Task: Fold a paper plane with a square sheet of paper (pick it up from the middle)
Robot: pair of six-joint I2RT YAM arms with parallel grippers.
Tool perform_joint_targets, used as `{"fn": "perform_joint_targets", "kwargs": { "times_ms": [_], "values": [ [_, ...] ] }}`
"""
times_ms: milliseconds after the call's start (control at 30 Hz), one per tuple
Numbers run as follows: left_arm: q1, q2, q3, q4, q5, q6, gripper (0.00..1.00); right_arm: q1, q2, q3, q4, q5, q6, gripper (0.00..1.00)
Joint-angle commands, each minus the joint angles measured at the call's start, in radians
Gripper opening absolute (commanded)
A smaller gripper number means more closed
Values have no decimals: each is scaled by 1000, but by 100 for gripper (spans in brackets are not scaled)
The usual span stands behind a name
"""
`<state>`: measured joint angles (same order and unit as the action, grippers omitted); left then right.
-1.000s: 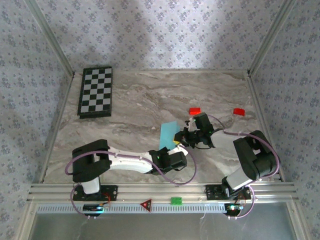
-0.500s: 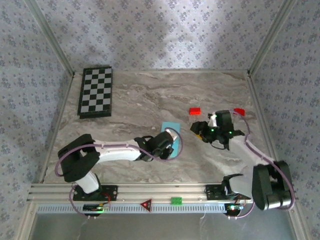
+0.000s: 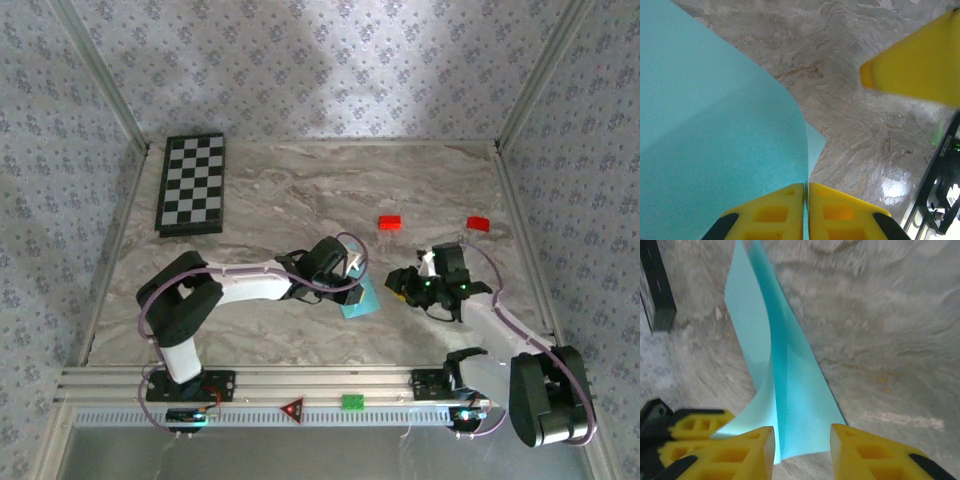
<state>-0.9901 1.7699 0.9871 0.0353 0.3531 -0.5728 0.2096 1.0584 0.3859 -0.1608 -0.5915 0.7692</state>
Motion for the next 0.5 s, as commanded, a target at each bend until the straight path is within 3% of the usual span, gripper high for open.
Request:
{"fn": "perform_joint_targets", "kwargs": {
  "times_ms": [0,100,467],
  "values": [
    [0,17,32,6,37,-18,11,42,29,-18,59,-3,33,19],
    [0,15,29,6,37,-18,12,82,72,-11,108,-10,57,6],
    [-1,3,27,-8,23,3,17,163,224,29,203,21,108,3]
  ]
}}
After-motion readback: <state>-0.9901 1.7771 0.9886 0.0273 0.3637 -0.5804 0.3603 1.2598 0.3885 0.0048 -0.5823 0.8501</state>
